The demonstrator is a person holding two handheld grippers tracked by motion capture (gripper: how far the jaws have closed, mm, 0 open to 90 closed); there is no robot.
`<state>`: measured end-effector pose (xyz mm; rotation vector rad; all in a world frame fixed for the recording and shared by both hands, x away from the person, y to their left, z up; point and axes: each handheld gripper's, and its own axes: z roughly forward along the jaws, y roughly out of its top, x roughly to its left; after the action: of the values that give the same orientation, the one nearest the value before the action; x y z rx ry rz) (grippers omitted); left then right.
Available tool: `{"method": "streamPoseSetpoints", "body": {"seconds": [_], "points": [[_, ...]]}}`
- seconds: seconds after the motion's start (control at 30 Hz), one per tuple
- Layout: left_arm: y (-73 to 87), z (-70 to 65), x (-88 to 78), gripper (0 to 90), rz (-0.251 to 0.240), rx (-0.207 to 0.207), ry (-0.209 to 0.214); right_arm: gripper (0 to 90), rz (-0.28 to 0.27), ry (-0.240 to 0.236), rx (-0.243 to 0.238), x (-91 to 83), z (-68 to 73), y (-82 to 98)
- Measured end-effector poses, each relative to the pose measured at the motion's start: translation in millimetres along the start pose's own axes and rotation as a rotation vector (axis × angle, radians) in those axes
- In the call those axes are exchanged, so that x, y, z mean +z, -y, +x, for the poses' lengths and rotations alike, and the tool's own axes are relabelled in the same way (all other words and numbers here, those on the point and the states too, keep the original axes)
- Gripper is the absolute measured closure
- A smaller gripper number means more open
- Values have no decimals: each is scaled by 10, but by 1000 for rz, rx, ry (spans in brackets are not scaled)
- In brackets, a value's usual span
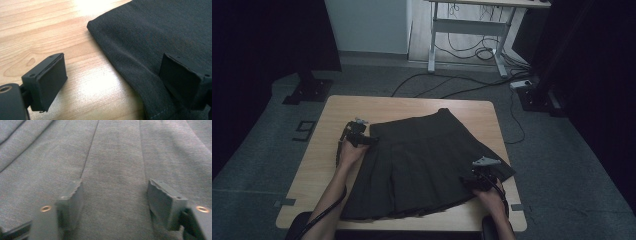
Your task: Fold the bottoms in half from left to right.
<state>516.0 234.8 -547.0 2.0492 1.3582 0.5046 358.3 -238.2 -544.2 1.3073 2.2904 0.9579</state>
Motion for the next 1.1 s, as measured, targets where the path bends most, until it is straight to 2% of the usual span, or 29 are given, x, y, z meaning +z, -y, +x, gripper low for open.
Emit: {"method": "streamPoseSetpoints", "body": {"seconds": [0.07, 0.23, 0.27, 0.3, 0.33, 0.37, 0.43, 0.47, 0.5, 0.53, 0.57, 0.63, 0.67, 0.7, 0.73, 0.77, 0.8, 0.87, 0.9, 0.93, 0.97, 1.1], "points": [[4, -2, -5, 81, -2, 2, 0, 268, 6, 5, -8, 0, 10, -9], [4, -4, -5, 86, -4, 0, 0, 132, 4, 5, -30, -20, 106, -76], [3, -6, -7, 111, -7, 3, 4, 120, -6, -23, -37, -36, 186, -125], [3, -9, -7, 111, -11, 7, 9, 120, -6, -23, -37, -36, 186, -125], [3, -11, -10, 143, -16, 14, 15, 82, -8, -52, -60, -38, 290, -182], [3, -11, -10, 143, -16, 14, 15, 82, -8, -52, -60, -38, 290, -182], [3, -11, -10, 144, -17, 14, 15, 72, -9, -90, -87, -29, 411, -246], [3, -10, -10, 143, -16, 14, 15, 55, -10, -121, -125, -10, 529, -315], [3, -10, -10, 143, -16, 14, 15, 55, -10, -121, -125, -10, 529, -315], [3, -9, -10, 143, -15, 16, 15, 51, -11, -135, -141, 2, 586, -349], [3, -10, -10, 142, -15, 15, 15, 37, -16, -169, -165, 30, 691, -415], [4, -9, -10, 140, -14, 15, 14, 33, -16, -187, -175, 45, 743, -448], [4, -9, -10, 138, -14, 15, 13, 23, -15, -220, -198, 75, 855, -509], [4, -10, -9, 138, -14, 14, 12, 23, -15, -220, -198, 75, 855, -509], [5, -10, -8, 135, -14, 12, 10, 18, -10, -253, -229, 103, 973, -563], [5, -10, -8, 132, -14, 12, 10, 18, -10, -253, -229, 103, 973, -563], [5, -11, -7, 127, -14, 10, 8, 16, -6, -283, -258, 130, 1100, -610], [5, -12, -6, 121, -12, 5, 6, 15, 1, -310, -287, 158, 1231, -650], [6, -13, -6, 121, -12, 3, 4, 15, 1, -310, -287, 158, 1231, -650], [7, -14, -7, 118, -12, 2, 3, 15, 6, -336, -314, 194, 1363, -683], [8, -15, -8, 118, -11, 2, 3, 15, 6, -336, -314, 194, 1363, -683], [15, -18, -14, 115, -12, -3, 1, 16, 26, -393, -363, 270, 1629, -727]]}}
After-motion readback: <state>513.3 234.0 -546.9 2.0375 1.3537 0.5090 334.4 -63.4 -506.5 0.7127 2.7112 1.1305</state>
